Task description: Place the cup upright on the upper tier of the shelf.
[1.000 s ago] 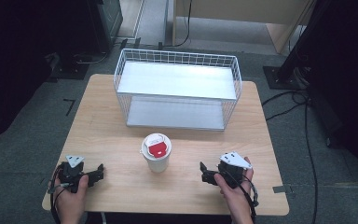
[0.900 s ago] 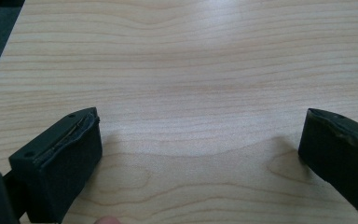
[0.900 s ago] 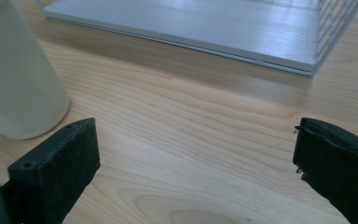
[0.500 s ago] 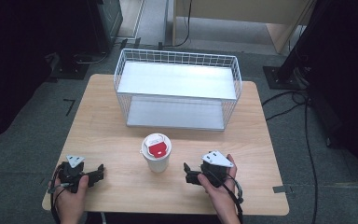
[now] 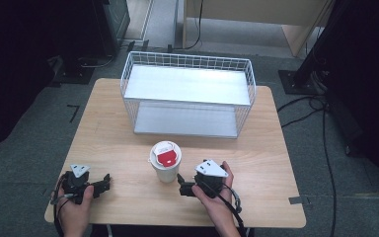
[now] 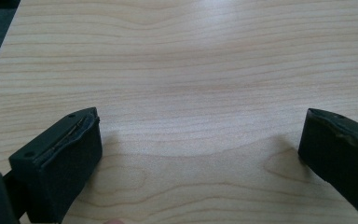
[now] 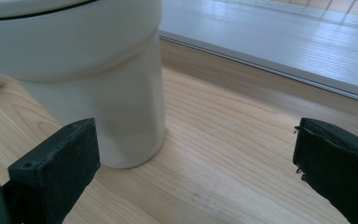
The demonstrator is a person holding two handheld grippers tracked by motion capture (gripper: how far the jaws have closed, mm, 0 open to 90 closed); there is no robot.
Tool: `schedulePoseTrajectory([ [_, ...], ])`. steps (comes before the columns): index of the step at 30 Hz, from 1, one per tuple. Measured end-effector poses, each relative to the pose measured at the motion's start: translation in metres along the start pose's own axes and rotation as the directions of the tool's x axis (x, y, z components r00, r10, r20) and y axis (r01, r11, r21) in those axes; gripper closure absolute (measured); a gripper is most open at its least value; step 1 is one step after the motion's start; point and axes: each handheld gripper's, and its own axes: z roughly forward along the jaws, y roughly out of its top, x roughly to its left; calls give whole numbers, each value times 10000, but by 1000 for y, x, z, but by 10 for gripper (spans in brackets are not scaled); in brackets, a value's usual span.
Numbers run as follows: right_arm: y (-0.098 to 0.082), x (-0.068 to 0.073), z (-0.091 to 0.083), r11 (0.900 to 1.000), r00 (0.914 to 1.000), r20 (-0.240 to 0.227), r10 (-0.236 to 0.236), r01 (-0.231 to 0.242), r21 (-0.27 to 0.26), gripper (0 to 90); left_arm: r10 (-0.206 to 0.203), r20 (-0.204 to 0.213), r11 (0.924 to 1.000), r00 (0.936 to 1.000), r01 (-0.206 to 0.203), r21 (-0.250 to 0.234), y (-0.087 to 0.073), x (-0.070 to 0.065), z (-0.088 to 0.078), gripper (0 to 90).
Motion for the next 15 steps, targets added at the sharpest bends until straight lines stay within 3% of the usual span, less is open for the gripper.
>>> schedulePoseTrajectory([
  [15,-2,23,17,9990,9967,-809,95,-130,-437,38,22,25,10000,10000,-22,10,0,0,0,0],
])
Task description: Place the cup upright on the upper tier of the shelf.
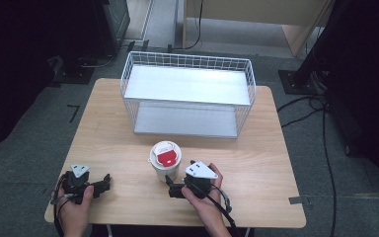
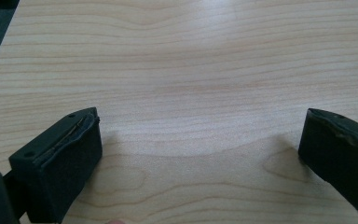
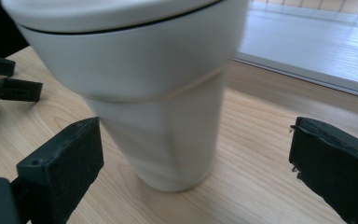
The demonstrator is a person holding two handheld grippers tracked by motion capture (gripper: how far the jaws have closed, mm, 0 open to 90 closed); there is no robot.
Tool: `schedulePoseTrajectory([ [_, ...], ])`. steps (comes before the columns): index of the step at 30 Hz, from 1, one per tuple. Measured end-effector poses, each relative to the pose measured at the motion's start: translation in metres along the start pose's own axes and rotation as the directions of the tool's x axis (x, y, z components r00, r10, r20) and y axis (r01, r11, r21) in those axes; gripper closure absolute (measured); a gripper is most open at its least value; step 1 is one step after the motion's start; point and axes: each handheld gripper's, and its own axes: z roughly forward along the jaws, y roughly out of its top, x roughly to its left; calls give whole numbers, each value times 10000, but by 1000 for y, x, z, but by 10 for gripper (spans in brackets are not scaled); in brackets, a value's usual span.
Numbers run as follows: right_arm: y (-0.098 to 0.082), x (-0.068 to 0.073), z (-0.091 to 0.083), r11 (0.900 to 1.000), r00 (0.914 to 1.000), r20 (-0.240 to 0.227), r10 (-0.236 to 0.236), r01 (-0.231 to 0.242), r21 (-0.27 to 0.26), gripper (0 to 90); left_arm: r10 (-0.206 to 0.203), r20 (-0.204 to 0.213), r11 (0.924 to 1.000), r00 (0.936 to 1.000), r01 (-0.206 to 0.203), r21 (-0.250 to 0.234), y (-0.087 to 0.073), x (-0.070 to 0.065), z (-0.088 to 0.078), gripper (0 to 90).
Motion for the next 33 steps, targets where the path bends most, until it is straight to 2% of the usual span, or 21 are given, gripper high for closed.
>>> schedulePoseTrajectory([
  [2,0,5,4,9998,10000,-95,20,-21,-204,68,4,2,10000,10000,-4,-1,0,0,0,0],
  [15,2,15,19,9978,9989,-433,193,-220,-619,122,15,27,10000,10000,-15,-8,0,0,0,0],
  [25,3,15,31,9941,9976,-545,433,-484,-970,76,30,41,10000,10000,-30,-5,0,0,0,0],
  [33,5,17,39,9895,9983,-378,443,-491,-1362,47,51,54,10000,10000,-51,4,0,0,0,0],
])
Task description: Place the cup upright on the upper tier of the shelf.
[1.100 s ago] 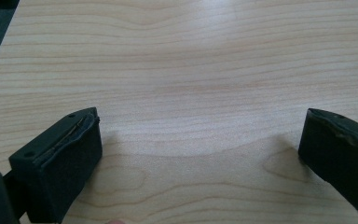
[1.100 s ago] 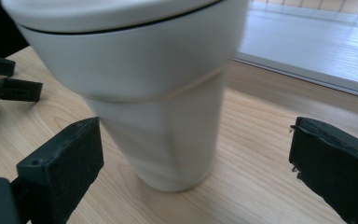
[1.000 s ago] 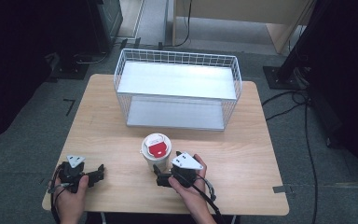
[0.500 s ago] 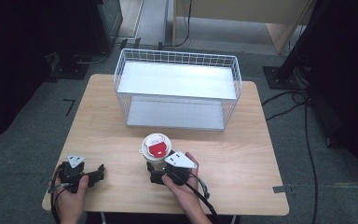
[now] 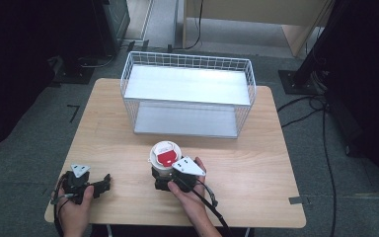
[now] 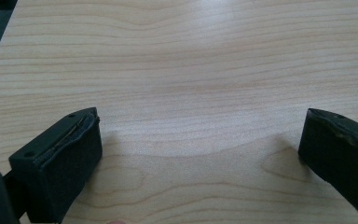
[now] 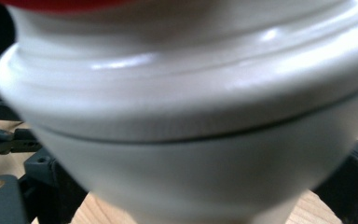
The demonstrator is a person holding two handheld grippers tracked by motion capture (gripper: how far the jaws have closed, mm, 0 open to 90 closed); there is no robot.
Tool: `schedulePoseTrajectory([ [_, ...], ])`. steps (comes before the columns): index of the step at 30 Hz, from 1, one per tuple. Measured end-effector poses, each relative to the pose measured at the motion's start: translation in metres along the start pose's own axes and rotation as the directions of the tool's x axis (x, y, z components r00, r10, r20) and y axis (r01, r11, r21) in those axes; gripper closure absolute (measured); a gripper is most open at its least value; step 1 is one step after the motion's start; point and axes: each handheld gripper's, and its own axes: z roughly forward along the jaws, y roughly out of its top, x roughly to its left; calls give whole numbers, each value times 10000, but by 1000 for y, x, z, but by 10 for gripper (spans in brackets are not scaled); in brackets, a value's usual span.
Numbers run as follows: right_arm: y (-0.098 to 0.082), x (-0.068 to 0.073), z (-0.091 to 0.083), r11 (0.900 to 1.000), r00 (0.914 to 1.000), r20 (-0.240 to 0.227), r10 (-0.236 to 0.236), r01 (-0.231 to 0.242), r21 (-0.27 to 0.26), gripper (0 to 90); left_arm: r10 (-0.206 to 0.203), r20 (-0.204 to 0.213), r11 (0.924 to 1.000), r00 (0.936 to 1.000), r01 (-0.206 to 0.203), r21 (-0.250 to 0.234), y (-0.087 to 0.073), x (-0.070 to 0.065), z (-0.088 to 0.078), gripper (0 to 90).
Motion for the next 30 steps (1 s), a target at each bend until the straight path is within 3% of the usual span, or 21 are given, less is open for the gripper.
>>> schedulePoseTrajectory([
  [6,-2,2,3,9997,9996,221,-193,197,-160,67,2,1,10000,10000,-2,1,0,0,0,0],
  [7,-1,4,2,9980,9976,426,-544,556,-285,81,11,4,10000,10000,-11,2,0,0,0,0],
  [9,-1,4,1,9973,9968,486,-636,652,-328,83,12,7,10000,10000,-12,1,0,0,0,0],
  [17,-2,1,-2,9968,9986,498,-178,216,-763,91,14,7,10000,10000,-14,4,0,0,0,0],
  [30,21,4,-14,9898,9984,386,-412,461,-1345,92,7,7,10000,10000,-7,-2,0,0,0,0],
])
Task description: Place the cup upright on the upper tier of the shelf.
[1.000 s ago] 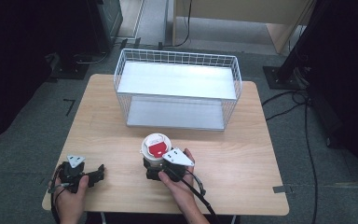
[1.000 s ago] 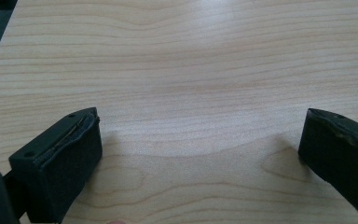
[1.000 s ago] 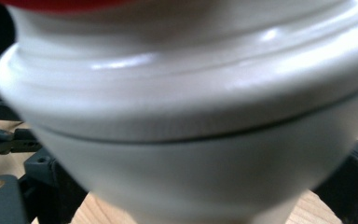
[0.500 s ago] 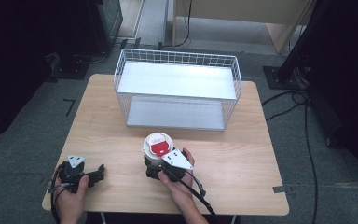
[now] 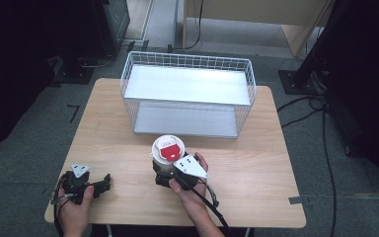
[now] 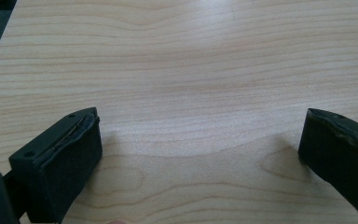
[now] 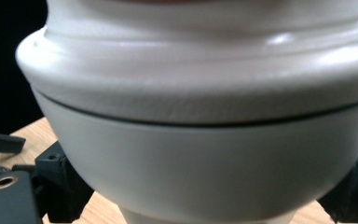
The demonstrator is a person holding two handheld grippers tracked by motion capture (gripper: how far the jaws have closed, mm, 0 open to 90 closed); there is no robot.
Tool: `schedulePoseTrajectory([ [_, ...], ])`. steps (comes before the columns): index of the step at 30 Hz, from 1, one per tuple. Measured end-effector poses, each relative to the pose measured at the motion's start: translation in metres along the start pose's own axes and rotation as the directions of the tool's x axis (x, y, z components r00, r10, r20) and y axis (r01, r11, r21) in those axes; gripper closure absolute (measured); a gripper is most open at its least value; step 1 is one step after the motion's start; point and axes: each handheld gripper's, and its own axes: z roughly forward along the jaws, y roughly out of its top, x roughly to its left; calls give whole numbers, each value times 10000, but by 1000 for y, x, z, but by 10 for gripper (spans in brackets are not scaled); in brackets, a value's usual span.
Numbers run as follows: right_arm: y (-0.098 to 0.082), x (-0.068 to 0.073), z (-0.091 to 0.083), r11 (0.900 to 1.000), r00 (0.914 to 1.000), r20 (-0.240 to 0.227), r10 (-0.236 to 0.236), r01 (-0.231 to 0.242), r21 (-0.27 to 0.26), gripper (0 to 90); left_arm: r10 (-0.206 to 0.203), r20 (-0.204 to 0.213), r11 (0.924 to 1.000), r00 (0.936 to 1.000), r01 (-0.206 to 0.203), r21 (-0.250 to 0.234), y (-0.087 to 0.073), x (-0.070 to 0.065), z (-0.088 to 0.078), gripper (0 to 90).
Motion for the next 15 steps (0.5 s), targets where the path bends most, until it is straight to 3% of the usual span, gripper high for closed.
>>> schedulePoseTrajectory([
  [10,23,-4,-3,9988,9998,169,-96,104,-486,93,-6,-6,10000,10000,6,-17,0,0,0,0],
  [15,42,-11,-6,9963,9990,409,-184,217,-834,93,3,1,10000,10000,-3,2,0,0,0,0],
])
